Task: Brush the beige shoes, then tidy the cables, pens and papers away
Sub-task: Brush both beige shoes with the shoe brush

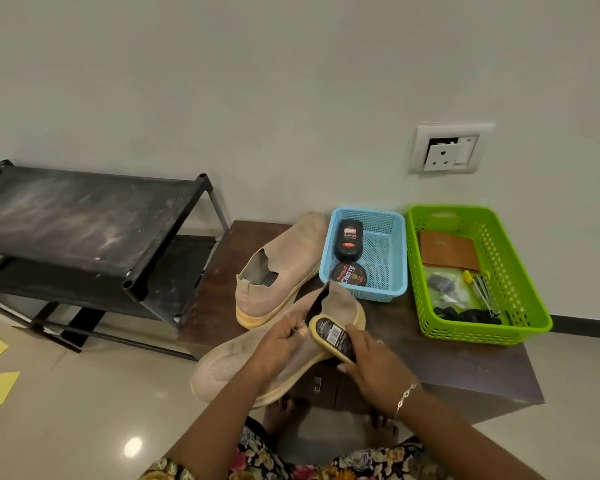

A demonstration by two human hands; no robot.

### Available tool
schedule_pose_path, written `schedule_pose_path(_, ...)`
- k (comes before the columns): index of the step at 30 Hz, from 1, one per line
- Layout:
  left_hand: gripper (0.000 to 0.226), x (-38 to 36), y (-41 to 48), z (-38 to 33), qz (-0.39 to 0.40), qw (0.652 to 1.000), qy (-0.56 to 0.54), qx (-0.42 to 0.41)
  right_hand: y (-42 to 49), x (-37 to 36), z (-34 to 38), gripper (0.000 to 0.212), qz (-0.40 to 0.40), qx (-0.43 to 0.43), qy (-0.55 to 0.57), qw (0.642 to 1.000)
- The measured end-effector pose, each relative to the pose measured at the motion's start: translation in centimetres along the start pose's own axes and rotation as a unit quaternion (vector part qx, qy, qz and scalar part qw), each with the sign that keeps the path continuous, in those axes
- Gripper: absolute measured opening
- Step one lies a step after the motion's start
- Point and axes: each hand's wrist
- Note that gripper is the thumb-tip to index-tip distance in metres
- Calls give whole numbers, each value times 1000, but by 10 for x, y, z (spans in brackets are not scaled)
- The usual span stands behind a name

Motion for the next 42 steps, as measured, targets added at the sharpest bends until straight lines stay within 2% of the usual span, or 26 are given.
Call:
schedule_pose_path(2,8,0,-1,1,-1,1000,-12,5,0,4,-11,61,-5,26,-23,999)
schedule_pose_path(5,21,1,-2,-7,-6,999,-42,3,34,26,-28,59,-84,-93,1,992)
schedule_pose_path(7,23,1,-1,-7,-6,999,-48,-2,38,32,-23,60,-99,-153,44,982)
schedule_pose_path(8,24,1,0,-5,-5,999,-51,0,32,27,-16,61,-82,-147,45,985)
schedule_pose_path(11,24,0,0,0,-9,998,-57,-4,-14,-6,13,64,1,-42,30,999)
schedule_pose_path(13,20,0,-1,2,-11,998,-57,-8,-29,-13,12,65,21,-18,34,999)
schedule_pose_path(14,21,1,0,0,-12,998,-62,-9,-23,-10,4,63,10,-34,35,999)
schedule_pose_path(17,25,1,0,-3,-6,997,-70,-9,6,1,-13,59,-41,-158,76,984)
schedule_pose_path(19,22,0,1,0,2,998,-62,-11,6,-1,-3,59,-40,-184,124,974)
schedule_pose_path(21,22,-1,2,-1,-15,997,-75,-5,-14,-19,18,59,15,-121,114,986)
schedule_pose_path(23,24,0,3,-5,-27,996,-90,6,-46,-34,40,56,102,28,14,994)
schedule_pose_path(24,25,0,4,-9,-24,996,-89,10,-56,-36,46,56,148,85,-40,984)
schedule_pose_path(25,26,0,3,-12,-21,996,-86,7,-56,-34,46,57,151,96,-60,982)
schedule_pose_path(26,25,1,3,-13,-20,996,-86,4,-48,-30,41,57,120,63,-42,990)
schedule_pose_path(28,23,3,4,-13,-26,996,-90,11,-26,-19,20,54,23,-46,81,995)
schedule_pose_path(30,22,4,3,-13,-16,998,-66,10,-12,-6,-4,48,-53,-135,201,969)
schedule_pose_path(32,24,3,2,-15,-18,998,-64,7,-9,-1,-12,43,-89,-216,297,926)
schedule_pose_path(34,26,1,2,-14,-19,998,-59,0,-14,-7,0,43,-50,-209,292,932)
schedule_pose_path(37,19,-3,1,-12,-38,996,-74,25,-33,-19,23,50,93,-92,223,966)
schedule_pose_path(38,17,-3,0,-14,-57,994,-93,28,-40,-19,24,49,106,-71,213,969)
schedule_pose_path(40,19,-7,0,-18,-96,994,-49,5,-49,-10,16,40,57,-92,249,962)
schedule_pose_path(42,15,-16,1,-26,-139,986,77,-46,-53,0,2,37,-3,-165,321,933)
Point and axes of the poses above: each hand's wrist, its own y-axis towards the middle knuckle, its own x-axis out of the back of the hand, z = x × y, and after that the axes turned 12 degrees about -x, right-handed
